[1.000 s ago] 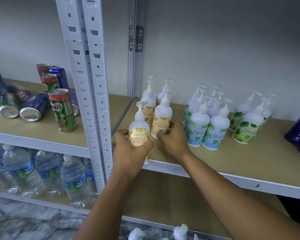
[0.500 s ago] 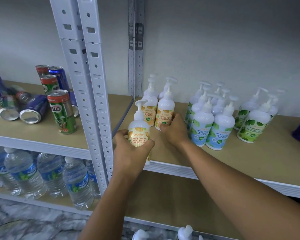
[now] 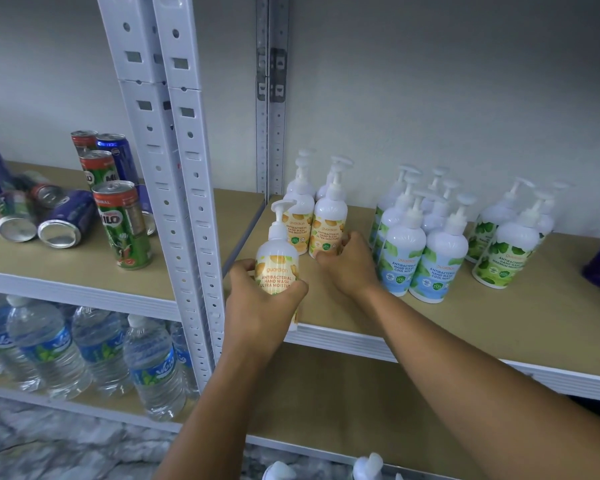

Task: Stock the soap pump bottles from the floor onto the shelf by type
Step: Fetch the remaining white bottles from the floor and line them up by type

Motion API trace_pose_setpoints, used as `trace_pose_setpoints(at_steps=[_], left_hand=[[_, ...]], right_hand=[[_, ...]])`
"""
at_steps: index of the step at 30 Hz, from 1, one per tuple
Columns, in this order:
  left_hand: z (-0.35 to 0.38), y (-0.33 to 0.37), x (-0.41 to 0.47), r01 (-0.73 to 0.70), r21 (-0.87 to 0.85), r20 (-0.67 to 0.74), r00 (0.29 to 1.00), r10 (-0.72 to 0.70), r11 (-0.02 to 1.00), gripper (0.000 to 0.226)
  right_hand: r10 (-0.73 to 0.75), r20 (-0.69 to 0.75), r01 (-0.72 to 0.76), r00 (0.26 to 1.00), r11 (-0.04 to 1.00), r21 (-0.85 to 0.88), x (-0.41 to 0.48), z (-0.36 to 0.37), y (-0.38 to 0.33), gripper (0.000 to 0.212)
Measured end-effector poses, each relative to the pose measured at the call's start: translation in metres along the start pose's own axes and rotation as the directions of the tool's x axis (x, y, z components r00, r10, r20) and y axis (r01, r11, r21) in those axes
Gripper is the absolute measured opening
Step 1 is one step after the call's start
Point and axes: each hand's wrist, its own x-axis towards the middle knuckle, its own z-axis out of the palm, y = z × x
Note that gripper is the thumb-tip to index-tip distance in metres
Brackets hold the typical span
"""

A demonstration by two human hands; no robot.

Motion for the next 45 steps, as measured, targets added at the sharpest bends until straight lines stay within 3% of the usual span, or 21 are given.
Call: trace_pose_setpoints(at_steps=[2,6,10,17,20,26,33,45], left_hand=[[0.001,0.003,-0.001,-0.035,0.032,-0.015,0.999,0.035,0.999,0.061],[0.005,0.009,-0.002,-0.106,0.078,-0.023,0.994,0.108,0.991,0.062],[0.011,0.011,0.001,-0.196,0.054,-0.034,0.98,0.198,0.979,0.061],[0.02,0.002,-0.001,-0.27,0.089,-0.017,0.962,0.273,0.959,0.062],[0.018,-0.003,-0.002,-0.257,0.105,-0.016,0.965,0.26,0.961,0.062],[0.013,-0.012,0.002,-0.181,0.219,0.006,0.983,0.185,0.959,0.085],[0.014,-0.013,0.011,-0.146,0.337,-0.023,0.986,0.163,0.93,0.054],[0.044,-0.003,0.029,0.064,0.479,-0.258,0.964,0.071,0.875,0.043]], right_hand=[[-0.03,0.011,0.03,0.999,0.999,-0.02,-0.011,-0.003,0.004,0.056],[-0.134,0.166,0.166,0.977,0.968,-0.191,-0.045,-0.019,0.008,0.059],[-0.193,0.331,0.315,0.924,0.875,-0.367,-0.075,-0.041,0.012,0.043],[-0.265,0.356,0.425,0.896,0.742,-0.518,-0.083,-0.038,0.023,0.047],[-0.264,0.371,0.439,0.89,0.716,-0.543,-0.085,-0.038,0.022,0.049],[-0.2,0.395,0.418,0.897,0.674,-0.608,-0.09,-0.037,0.015,0.058],[-0.102,0.441,0.386,0.892,0.681,-0.623,-0.09,-0.037,0.013,0.065],[-0.106,0.45,0.395,0.887,0.681,-0.617,-0.091,-0.037,0.012,0.064]])
